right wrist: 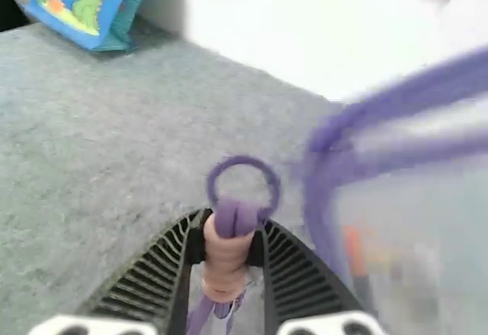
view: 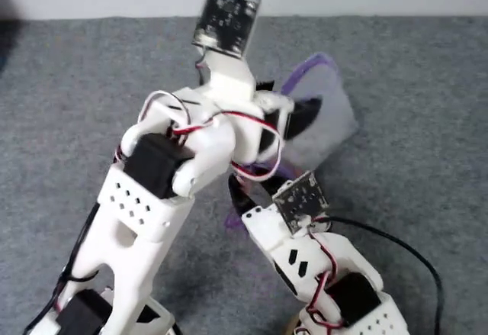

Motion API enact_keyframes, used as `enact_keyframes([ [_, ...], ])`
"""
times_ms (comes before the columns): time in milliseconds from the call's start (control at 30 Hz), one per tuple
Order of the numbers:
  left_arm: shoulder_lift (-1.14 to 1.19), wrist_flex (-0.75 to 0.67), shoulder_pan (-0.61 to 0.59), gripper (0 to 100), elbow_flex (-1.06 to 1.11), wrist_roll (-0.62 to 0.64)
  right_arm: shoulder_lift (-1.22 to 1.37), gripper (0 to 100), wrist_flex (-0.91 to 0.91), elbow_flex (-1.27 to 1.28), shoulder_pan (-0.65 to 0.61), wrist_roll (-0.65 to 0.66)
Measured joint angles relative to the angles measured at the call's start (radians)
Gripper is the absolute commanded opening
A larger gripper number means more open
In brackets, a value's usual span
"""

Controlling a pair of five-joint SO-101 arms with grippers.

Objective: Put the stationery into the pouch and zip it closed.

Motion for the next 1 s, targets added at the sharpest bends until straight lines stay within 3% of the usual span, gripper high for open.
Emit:
enact_keyframes([
  [233, 0.000, 0.068, 0.017, 25, 0.025, -0.034, -0.006, 0.7, -0.066, 0.032, 0.025, 0.002],
  [633, -0.184, 0.040, -0.213, 25, -0.037, -0.032, -0.011, 0.7, -0.256, 0.034, 0.206, 0.003],
  [1000, -0.304, 0.307, -0.276, 25, 0.109, -0.034, -0.009, 0.7, -0.267, -0.003, 0.216, 0.005],
])
